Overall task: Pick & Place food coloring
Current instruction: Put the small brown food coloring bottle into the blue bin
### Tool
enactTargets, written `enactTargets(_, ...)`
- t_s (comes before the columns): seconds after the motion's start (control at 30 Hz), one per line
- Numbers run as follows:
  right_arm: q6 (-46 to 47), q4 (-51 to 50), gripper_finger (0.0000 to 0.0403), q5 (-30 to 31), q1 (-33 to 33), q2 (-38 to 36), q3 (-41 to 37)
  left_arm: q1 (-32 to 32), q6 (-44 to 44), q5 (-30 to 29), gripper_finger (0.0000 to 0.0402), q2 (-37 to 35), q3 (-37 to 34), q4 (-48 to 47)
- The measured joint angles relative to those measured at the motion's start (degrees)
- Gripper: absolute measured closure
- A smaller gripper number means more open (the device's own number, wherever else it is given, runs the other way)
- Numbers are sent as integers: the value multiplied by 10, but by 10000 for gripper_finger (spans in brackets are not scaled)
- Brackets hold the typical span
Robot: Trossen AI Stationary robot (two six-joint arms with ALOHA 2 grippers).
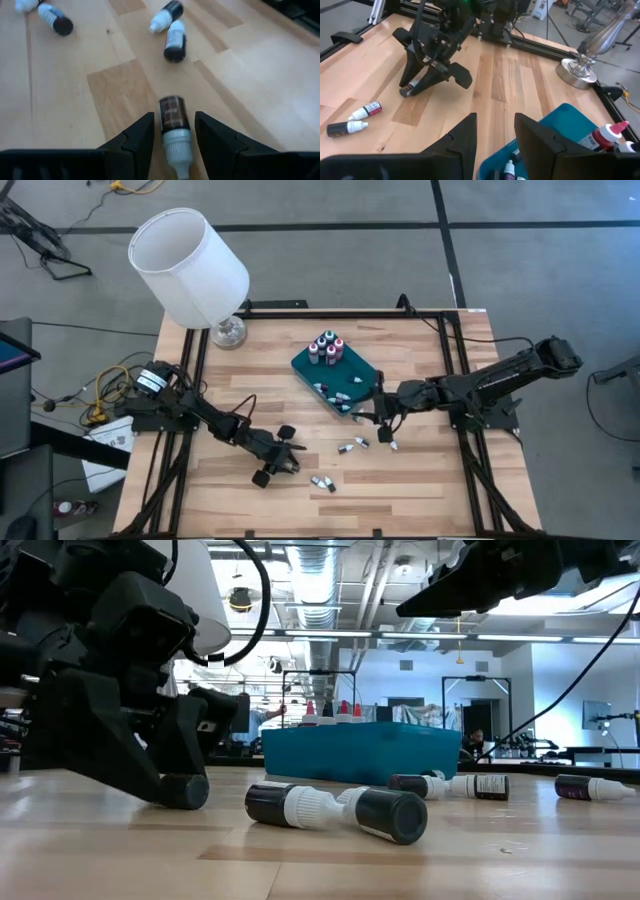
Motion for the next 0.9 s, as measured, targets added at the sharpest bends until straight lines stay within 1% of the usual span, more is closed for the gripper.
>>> enactTargets(0.13,0,0,281,0,0,0,0,0,-5,-4,264,0,0,-5)
enactTargets(0.3,1,0,282,0,0,0,0,0,-5,-29,264,0,0,-8)
enactTargets(0.9,5,0,282,0,0,0,0,0,-10,-31,264,0,0,-7)
